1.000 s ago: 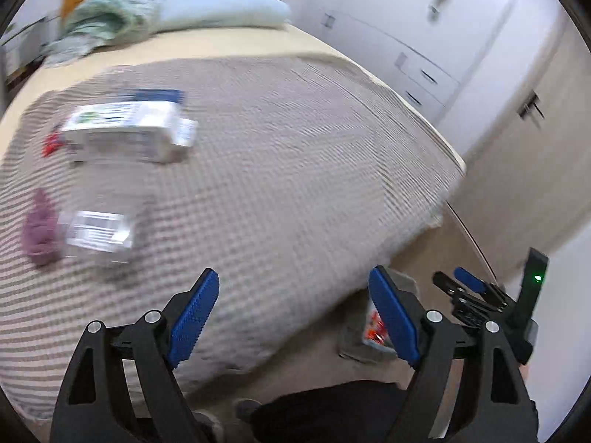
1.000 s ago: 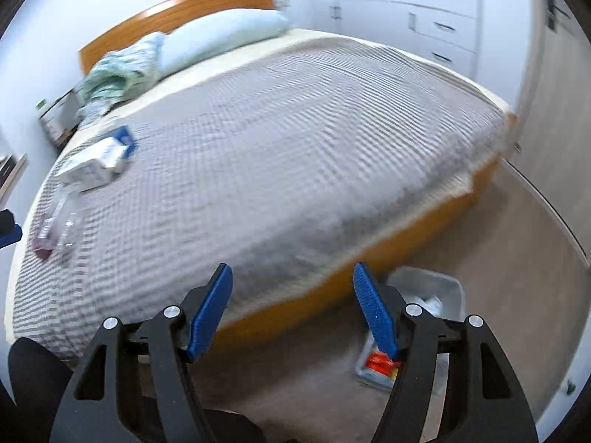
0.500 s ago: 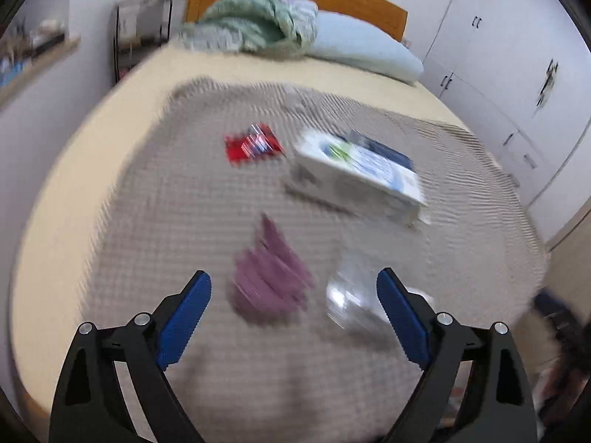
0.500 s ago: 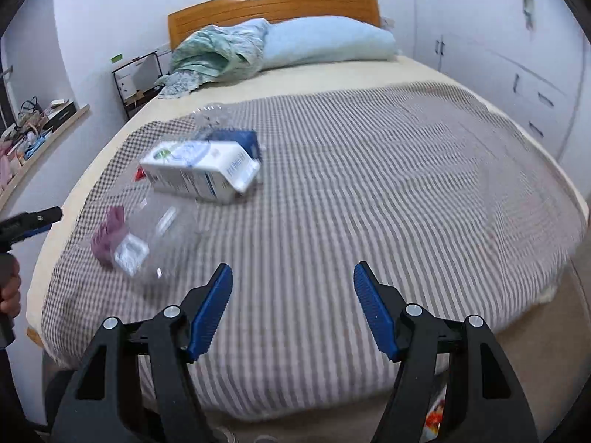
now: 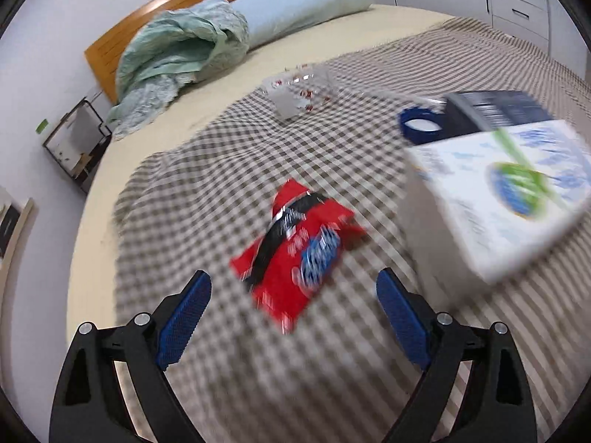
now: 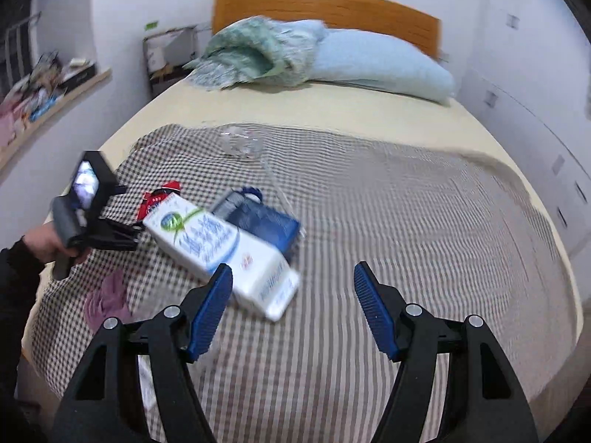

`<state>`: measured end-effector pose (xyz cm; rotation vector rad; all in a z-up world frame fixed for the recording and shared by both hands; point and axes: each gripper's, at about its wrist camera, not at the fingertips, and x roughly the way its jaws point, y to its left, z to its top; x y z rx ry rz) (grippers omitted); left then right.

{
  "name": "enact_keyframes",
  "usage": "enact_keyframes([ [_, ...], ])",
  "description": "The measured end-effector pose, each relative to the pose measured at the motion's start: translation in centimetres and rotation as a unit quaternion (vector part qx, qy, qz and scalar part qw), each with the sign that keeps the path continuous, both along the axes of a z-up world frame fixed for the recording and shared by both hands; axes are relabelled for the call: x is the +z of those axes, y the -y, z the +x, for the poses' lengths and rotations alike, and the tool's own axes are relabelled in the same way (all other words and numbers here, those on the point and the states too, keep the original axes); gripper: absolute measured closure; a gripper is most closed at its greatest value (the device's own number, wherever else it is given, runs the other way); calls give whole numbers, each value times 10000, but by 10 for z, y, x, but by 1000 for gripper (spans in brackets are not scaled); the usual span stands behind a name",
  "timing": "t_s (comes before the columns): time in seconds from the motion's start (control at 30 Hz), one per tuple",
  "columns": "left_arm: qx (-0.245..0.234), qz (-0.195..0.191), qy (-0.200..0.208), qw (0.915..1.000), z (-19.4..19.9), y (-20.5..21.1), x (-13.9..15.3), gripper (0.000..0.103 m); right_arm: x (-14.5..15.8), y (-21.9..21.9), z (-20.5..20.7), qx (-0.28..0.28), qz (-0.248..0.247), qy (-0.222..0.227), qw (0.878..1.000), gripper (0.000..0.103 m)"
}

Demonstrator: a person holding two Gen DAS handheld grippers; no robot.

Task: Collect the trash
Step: 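Grasp a clear sticker-covered plastic cup with the right tool while the left tool grasps a red-and-black snack bag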

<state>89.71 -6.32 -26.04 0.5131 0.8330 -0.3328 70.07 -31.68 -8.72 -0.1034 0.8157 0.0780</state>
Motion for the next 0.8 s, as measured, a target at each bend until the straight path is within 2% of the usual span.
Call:
enact_keyframes([
  [0.03,26,-40,-24,10000,10,0,-9,16,2,-7,16,104,-102,-8,9999,38],
  [0.07,106,-108,-90,9998,21,-1,-18,30,2,-18,44,304,-321,-56,9990,38],
  [0.1,194,-427,-184,9987,31,-4,-25,47,1,-25,60,422,-457,-104,9980,38],
  [0.13,329,-1087,-266,9932,36,-15,-26,55,-4,-37,87,609,-665,-168,9958,38],
  [0.17,467,-1410,-227,9886,40,-23,-27,69,-9,-47,109,794,-816,-252,9932,38],
  [0.23,650,-1939,-183,9787,41,-39,-30,83,-21,-63,147,1140,-1030,-429,9872,38],
  [0.27,843,-2239,-168,9708,41,-52,-29,94,-31,-76,174,1333,-1234,-542,9819,38],
  [0.33,1425,-3077,-273,9404,48,-83,-26,98,-49,-99,222,1540,-1687,-647,9714,38],
  [0.4,1831,-3436,-552,9194,62,-103,-33,100,-74,-129,272,1708,-2128,-824,9585,38],
  [0.47,2015,-3902,-676,8959,64,-119,-37,100,-94,-154,306,1917,-2448,-866,9465,38],
  [0.5,2050,-3959,-647,8928,63,-121,-35,100,-106,-167,322,1989,-2667,-856,9391,38],
  [0.6,2142,-3950,-417,8924,58,-126,-30,100,-147,-191,361,1980,-3207,-1042,9204,38],
  [0.67,2201,-4054,-517,8857,61,-131,-32,100,-171,-198,378,1861,-3577,-1146,9079,37],
  [0.7,2218,-4093,-526,8835,61,-132,-33,100,-179,-200,383,1770,-3768,-1063,9030,36],
  [0.73,2216,-4080,-524,8841,60,-132,-31,100,-183,-199,385,1717,-3747,-980,9058,35],
  [0.8,2257,-4015,-473,8864,56,-133,-29,100,-181,-190,386,1598,-3431,-893,9213,36],
])
